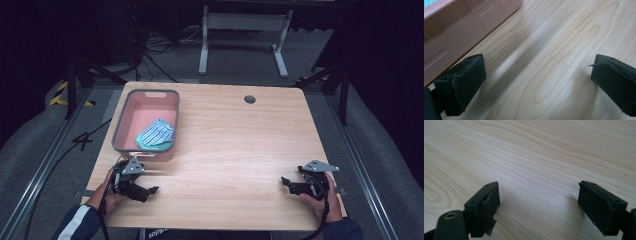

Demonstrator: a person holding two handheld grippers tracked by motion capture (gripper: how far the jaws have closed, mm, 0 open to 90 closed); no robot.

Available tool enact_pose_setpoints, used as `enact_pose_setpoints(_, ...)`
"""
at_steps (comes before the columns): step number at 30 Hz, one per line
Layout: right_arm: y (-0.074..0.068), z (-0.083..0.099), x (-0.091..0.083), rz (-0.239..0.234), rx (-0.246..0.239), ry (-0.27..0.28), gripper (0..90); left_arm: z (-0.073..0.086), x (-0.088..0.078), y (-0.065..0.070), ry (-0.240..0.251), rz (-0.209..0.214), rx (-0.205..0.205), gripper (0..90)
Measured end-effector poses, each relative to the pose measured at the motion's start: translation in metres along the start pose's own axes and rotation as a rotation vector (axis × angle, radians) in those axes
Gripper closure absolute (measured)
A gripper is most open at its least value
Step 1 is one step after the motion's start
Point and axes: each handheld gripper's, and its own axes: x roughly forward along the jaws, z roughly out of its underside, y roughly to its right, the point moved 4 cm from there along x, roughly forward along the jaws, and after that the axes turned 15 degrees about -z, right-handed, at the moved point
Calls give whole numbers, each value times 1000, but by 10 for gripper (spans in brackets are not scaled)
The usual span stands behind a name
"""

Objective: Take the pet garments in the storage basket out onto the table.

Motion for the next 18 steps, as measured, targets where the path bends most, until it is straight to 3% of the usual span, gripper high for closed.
enact_pose_setpoints(14, 0, 0, 0, 0, 0, 0, 182, 2, -3, 0, -13, 9, 13, 5)
enact_pose_setpoints(17, 0, 0, 0, 0, 0, 0, 182, 4, -10, -2, -11, 11, 25, 119)
enact_pose_setpoints(18, 0, 0, 0, 0, 0, 0, 182, 4, -12, -3, -10, -3, 11, 164)
